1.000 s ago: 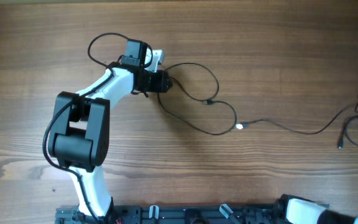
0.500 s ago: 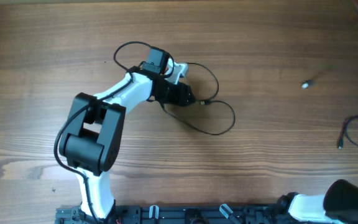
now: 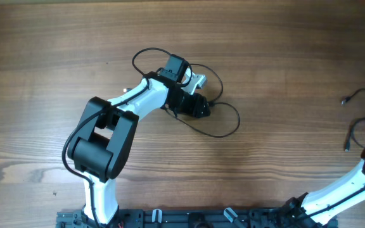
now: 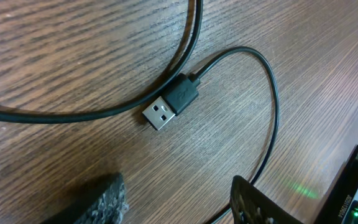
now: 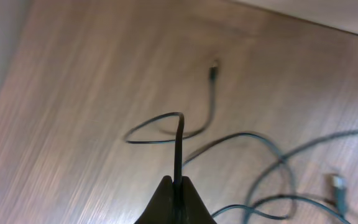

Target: Untangle cables

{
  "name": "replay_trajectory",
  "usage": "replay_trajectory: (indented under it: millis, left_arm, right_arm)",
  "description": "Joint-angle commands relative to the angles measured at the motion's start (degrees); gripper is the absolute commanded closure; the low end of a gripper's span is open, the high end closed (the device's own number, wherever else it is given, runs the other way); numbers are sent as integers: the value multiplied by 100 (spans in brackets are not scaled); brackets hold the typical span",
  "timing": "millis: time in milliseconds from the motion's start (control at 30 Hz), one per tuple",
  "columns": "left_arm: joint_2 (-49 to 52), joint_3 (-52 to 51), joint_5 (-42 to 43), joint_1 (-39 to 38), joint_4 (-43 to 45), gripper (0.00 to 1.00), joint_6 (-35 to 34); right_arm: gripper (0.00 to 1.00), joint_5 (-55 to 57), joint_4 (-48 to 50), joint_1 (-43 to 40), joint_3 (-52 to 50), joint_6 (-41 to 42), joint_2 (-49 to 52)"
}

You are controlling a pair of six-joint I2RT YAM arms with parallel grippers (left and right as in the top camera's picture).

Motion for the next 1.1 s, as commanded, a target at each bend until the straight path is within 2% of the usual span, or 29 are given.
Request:
replay_trajectory:
  millis: [0,100,233,267,300,333,567,767,967,1067]
  left_arm:
    - [380,-275,-417,-94,-142,43,-101]
    - [380,-275,-415,-94,-146,43,-101]
    - [380,-275,-400,-94,-140,42,-101]
    - [380,-275,-400,-94,-140,42,-101]
    - [380,-275,-400,-94,-127,42,-98]
    - [380,-275,-400,-94,-116,42,-98]
    - [382,-275,-400,-94,-105,41,-98]
    - [382,-275,-400,-94,-57,40,-98]
    - [380,-275,-400,-94,-15,38,-98]
    - [354,-275,-402,-55,138,34,-74]
  right_arm:
    - [95,909,-208,-262,138,645,42]
    - [95,1062,-304,-321,138,931,42]
    - [96,1073,-258,-317,138,920,42]
    - [91,1071,-249,-319,138,922,42]
    - [23,1019,-214,-319,138,911,42]
    - [1,734,-118,-319,138,850,42]
    - [0,-817,125,-317,144,389,-92]
    - [0,-1058,197,-280,149,308,-1019]
    - [1,-988,-820,269,142,271,-1174]
    - [0,-905,-1379,879,142,-621,-1174]
